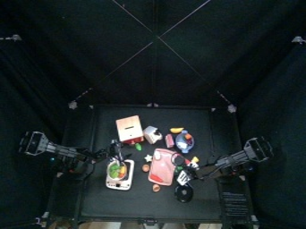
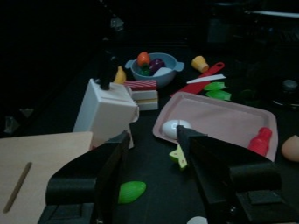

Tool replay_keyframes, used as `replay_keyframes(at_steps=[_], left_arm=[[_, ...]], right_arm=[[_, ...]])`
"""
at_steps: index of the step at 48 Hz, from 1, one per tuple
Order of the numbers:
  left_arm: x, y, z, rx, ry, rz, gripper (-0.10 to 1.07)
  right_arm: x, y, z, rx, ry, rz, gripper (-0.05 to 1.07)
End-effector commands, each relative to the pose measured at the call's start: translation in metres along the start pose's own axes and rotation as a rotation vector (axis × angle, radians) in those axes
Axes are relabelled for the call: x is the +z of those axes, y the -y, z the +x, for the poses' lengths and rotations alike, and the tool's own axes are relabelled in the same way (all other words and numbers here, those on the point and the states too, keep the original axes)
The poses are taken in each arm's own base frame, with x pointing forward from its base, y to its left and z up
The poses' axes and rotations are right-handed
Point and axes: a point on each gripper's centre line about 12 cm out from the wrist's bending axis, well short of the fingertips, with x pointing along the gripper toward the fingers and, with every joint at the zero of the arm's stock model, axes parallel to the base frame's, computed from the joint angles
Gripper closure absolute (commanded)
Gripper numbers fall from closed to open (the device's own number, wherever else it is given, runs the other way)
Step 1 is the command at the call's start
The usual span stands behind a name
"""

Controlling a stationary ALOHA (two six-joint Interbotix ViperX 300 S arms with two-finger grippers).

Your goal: Grab pairing knife with other hand

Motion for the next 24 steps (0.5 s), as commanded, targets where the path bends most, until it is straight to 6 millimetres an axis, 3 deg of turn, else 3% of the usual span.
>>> replay_keyframes(at_steps=[1,13,24], left_arm=[[0.009,0.004,0.002,-0.026,0.044,0.047,0.13],[0.021,0.032,0.006,-0.178,0.155,0.286,0.12],[0.027,0.061,0.029,-0.288,0.259,0.512,0.12]], right_arm=[[0.013,-0.019,-0.023,0.169,0.065,0.020,0.51],[0.028,-0.043,-0.053,0.530,0.180,0.047,0.56],[0.023,-0.044,-0.048,0.642,0.201,0.032,0.59]])
